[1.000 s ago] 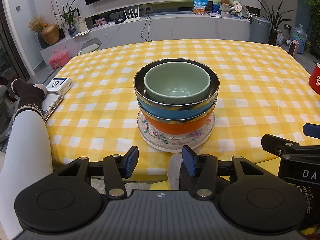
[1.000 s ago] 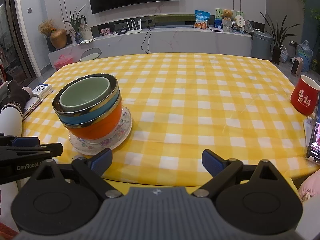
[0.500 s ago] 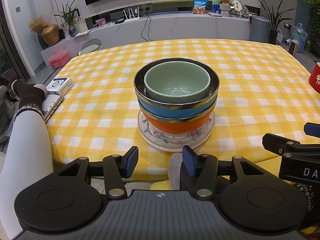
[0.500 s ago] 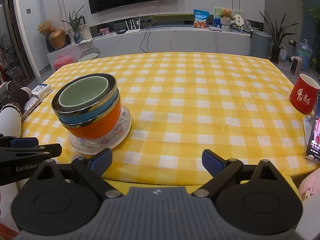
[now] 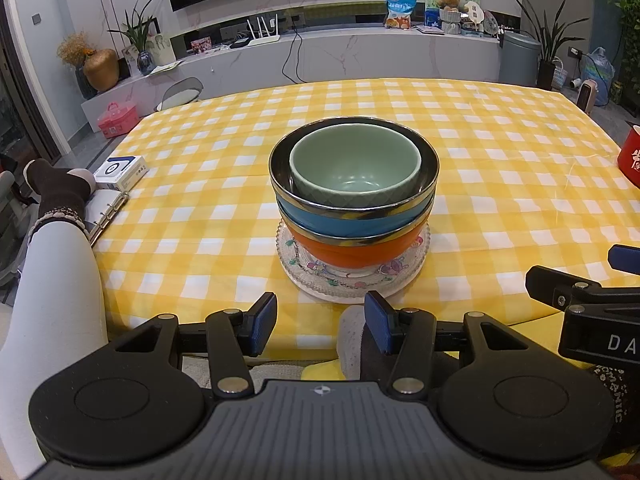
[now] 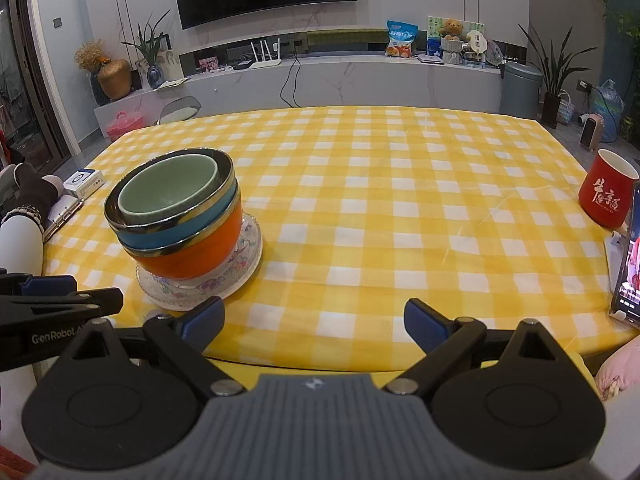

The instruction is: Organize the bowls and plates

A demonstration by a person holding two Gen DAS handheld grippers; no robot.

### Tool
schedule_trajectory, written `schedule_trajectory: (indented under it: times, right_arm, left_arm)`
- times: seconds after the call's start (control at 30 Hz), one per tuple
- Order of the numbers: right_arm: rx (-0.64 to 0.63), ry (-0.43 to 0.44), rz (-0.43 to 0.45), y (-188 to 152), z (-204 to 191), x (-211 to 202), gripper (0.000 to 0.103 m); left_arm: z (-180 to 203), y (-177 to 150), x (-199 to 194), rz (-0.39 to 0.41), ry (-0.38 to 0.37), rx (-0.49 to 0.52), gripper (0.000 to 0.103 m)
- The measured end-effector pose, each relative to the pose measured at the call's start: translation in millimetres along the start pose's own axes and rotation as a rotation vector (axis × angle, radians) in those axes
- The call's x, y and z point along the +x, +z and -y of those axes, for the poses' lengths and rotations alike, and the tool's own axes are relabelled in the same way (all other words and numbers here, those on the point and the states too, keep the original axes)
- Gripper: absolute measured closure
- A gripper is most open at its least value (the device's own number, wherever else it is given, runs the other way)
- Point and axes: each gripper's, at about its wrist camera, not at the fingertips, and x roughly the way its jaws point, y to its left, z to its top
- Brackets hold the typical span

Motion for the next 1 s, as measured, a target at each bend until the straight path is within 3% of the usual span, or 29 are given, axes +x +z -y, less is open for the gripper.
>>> schedule_trajectory:
  times: [1.0]
  right_arm:
    - [0.003,0.0,-0.014,-0.7,0.0,1.5,0.008]
  left_arm:
    - [-2.7,0.9,-6.1,0.011,0.009,-0.002,0.045]
